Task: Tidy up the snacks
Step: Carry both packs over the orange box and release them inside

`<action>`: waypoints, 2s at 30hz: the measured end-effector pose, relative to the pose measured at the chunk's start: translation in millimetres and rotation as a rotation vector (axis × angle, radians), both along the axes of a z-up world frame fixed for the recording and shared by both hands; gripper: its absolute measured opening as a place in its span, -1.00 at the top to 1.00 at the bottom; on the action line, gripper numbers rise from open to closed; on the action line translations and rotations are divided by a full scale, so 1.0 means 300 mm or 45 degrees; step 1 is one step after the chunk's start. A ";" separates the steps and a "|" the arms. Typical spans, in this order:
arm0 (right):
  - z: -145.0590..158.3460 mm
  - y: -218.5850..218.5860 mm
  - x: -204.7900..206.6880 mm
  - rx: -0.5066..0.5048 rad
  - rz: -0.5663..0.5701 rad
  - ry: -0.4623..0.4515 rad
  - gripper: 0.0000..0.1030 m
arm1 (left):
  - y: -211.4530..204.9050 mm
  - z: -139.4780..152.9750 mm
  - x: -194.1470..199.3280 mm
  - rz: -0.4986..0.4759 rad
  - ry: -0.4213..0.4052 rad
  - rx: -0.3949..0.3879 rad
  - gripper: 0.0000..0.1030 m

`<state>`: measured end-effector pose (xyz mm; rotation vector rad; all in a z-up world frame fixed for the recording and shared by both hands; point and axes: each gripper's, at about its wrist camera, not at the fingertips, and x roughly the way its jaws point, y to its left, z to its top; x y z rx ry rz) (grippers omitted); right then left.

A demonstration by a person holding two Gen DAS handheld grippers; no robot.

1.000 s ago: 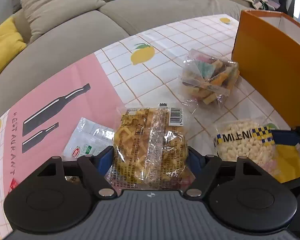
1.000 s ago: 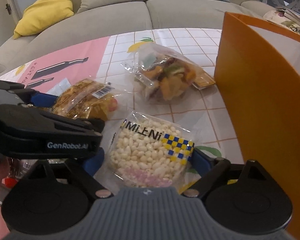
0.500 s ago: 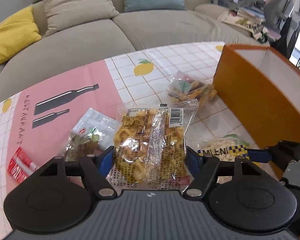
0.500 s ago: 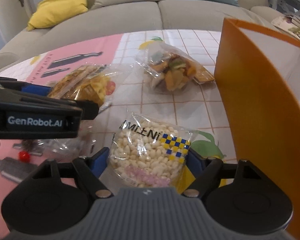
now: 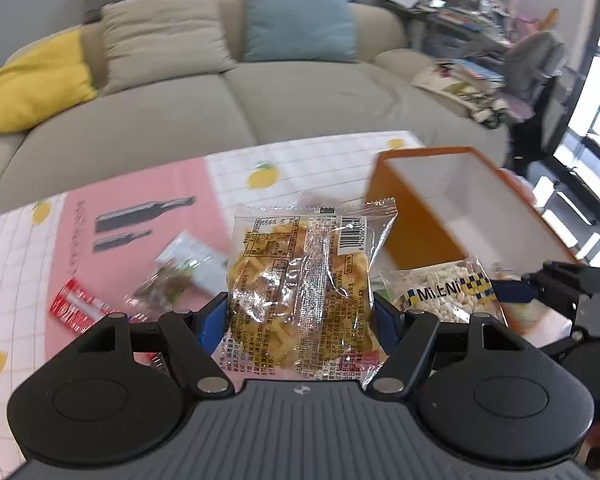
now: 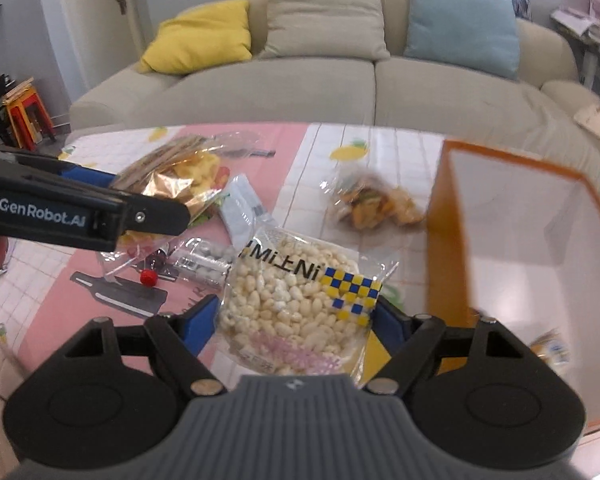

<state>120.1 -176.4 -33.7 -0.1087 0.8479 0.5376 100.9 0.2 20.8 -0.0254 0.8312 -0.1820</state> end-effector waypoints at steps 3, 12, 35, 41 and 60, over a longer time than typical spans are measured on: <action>0.072 -0.091 -0.010 -0.024 0.024 -0.020 -0.53 | -0.078 0.056 0.007 -0.091 -0.016 -0.029 -0.61; 0.167 -0.407 0.090 -0.189 0.038 0.026 -0.53 | -0.426 0.082 0.186 -0.463 0.075 0.000 -0.61; -0.169 -0.585 0.490 -0.410 0.158 0.433 -0.55 | -0.874 -0.273 0.576 -0.769 0.412 0.469 -0.63; -0.190 -0.595 0.498 -0.411 0.128 0.455 -0.59 | -0.879 -0.313 0.613 -0.735 0.453 0.453 -0.63; -0.110 -0.546 0.473 -0.449 0.126 0.418 -0.78 | -0.753 -0.209 0.566 -0.647 0.461 0.275 -0.78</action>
